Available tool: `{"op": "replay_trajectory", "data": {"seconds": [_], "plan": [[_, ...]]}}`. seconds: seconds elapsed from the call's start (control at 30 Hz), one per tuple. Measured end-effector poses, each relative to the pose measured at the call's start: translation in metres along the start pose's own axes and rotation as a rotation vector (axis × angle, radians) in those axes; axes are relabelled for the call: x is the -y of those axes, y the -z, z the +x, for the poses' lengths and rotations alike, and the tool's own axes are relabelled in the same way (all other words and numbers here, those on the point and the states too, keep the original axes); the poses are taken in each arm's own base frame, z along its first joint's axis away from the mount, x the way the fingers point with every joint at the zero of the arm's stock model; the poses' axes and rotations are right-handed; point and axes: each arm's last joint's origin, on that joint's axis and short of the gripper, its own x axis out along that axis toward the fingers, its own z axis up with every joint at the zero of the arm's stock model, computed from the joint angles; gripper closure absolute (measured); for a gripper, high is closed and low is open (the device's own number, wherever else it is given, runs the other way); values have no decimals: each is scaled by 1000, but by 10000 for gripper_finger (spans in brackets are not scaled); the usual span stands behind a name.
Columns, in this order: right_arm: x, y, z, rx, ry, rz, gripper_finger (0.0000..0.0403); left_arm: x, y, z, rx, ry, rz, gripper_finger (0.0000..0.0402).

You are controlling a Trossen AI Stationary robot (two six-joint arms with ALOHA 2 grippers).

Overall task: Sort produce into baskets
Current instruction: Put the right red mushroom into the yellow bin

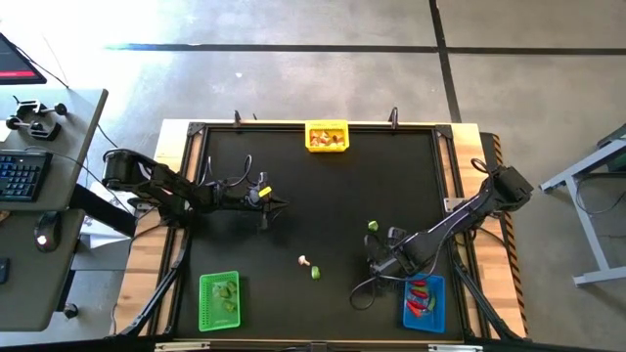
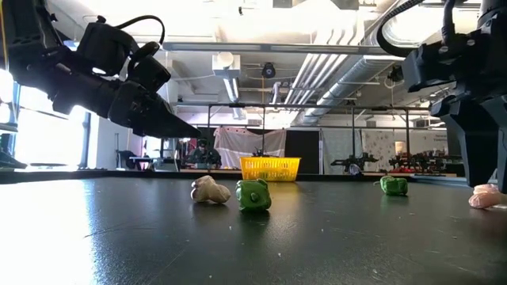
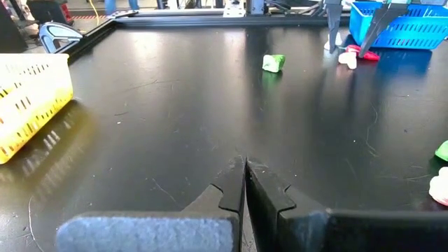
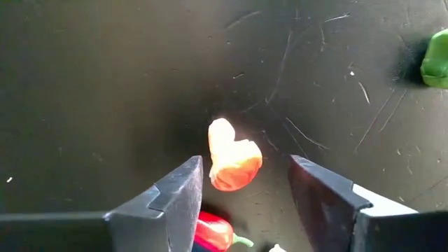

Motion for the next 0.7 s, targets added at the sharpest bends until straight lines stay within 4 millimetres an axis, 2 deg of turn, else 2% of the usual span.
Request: {"op": "replay_trajectory", "data": {"seconds": [0.13,0.27,0.4,0.53,0.7], "plan": [[0,0,0,0,0,-5,214,0,0,0,0,0,0,400],[0,0,0,0,0,-19,246,0,0,0,0,0,0,400],[3,4,9,5,-16,-12,276,0,0,0,0,0,0,400],[8,4,14,-4,-34,1,285,0,0,0,0,0,0,400],[7,1,11,-27,-42,-45,301,0,0,0,1,0,0,400]]}}
